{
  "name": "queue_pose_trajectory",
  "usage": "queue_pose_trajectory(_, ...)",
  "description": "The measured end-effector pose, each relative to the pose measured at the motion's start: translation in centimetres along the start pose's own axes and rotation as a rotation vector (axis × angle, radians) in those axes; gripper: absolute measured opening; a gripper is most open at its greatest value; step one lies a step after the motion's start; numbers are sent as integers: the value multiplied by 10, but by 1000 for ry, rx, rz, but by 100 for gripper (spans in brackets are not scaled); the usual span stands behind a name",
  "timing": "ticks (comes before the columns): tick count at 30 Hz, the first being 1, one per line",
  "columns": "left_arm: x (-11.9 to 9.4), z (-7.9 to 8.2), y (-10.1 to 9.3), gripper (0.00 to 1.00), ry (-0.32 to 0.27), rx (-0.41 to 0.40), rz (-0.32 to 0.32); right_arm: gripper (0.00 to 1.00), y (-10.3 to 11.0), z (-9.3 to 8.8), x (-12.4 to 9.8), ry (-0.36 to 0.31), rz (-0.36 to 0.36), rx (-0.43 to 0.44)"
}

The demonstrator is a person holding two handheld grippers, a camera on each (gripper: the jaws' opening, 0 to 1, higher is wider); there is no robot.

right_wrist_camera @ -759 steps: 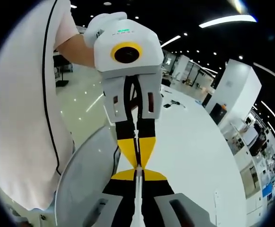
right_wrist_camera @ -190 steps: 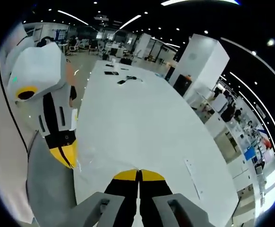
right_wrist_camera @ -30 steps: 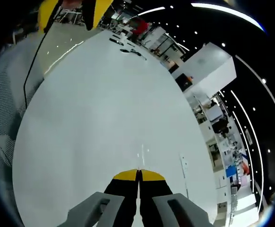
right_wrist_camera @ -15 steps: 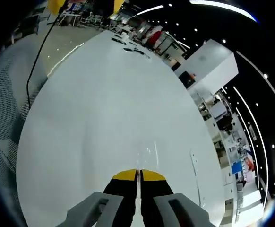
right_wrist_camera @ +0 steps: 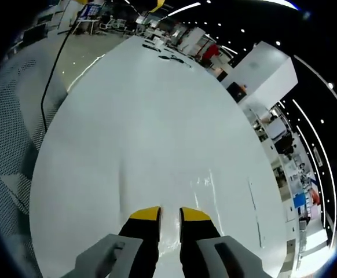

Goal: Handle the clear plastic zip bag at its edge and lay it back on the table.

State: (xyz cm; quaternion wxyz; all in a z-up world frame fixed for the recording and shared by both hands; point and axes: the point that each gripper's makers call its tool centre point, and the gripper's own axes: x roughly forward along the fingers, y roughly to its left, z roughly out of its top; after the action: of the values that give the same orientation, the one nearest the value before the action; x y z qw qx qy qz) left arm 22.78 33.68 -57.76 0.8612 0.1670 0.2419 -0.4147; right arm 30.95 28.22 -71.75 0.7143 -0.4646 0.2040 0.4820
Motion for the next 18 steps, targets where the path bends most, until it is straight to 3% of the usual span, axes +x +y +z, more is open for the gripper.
queue_pose_trajectory(18,-2,-13,-4,17,17,-12,-3,17,16,-8,2,25,47,36)
